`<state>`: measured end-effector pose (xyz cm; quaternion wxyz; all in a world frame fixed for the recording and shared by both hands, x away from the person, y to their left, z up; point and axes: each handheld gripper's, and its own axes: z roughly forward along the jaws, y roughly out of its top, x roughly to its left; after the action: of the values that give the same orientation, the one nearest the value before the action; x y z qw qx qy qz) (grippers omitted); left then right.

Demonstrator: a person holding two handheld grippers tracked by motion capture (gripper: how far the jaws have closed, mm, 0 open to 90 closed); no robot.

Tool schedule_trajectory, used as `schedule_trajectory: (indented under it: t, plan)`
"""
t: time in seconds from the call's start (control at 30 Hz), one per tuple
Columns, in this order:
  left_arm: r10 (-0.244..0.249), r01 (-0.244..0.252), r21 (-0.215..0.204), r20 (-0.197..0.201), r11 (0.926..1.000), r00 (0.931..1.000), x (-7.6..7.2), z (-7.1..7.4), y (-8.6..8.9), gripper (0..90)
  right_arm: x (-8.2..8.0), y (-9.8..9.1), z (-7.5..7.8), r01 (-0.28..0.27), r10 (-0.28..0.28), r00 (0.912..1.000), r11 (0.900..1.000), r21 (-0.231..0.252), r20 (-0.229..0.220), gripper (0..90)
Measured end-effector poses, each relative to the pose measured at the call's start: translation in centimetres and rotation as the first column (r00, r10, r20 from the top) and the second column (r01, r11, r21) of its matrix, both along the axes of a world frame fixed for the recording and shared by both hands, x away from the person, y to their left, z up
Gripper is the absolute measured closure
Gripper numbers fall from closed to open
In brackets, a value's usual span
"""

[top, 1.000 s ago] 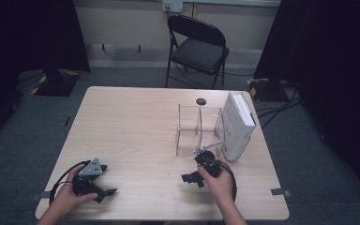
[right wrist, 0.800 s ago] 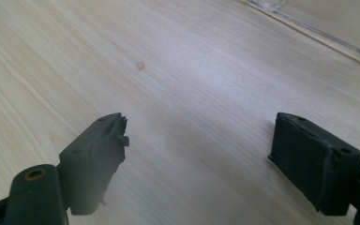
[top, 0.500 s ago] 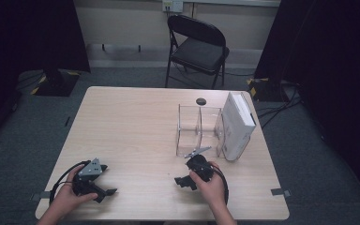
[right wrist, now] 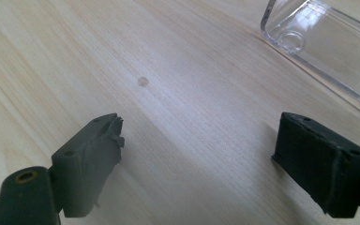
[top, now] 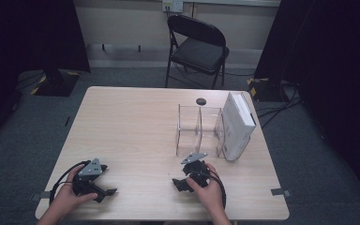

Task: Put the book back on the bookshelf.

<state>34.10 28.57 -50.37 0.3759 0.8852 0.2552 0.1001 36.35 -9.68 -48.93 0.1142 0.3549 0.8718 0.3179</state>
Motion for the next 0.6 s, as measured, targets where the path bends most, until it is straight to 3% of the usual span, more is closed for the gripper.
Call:
schedule_trajectory:
  t: [0.13,0.6]
  plan:
    - [0.001,-0.001,0.002,-0.002,1.0000,1.0000,0.0,0.0,0.0,0.0,-0.4,0.0,-0.3,0.000,0.000,0.9993,1.0000,-0.005,0.036,13.3]
    - [0.001,-0.001,0.002,-0.002,1.0000,1.0000,0.0,0.0,0.0,0.0,-1.2,-0.4,-1.2,0.023,-0.031,0.9937,0.9971,0.073,0.108,12.6]
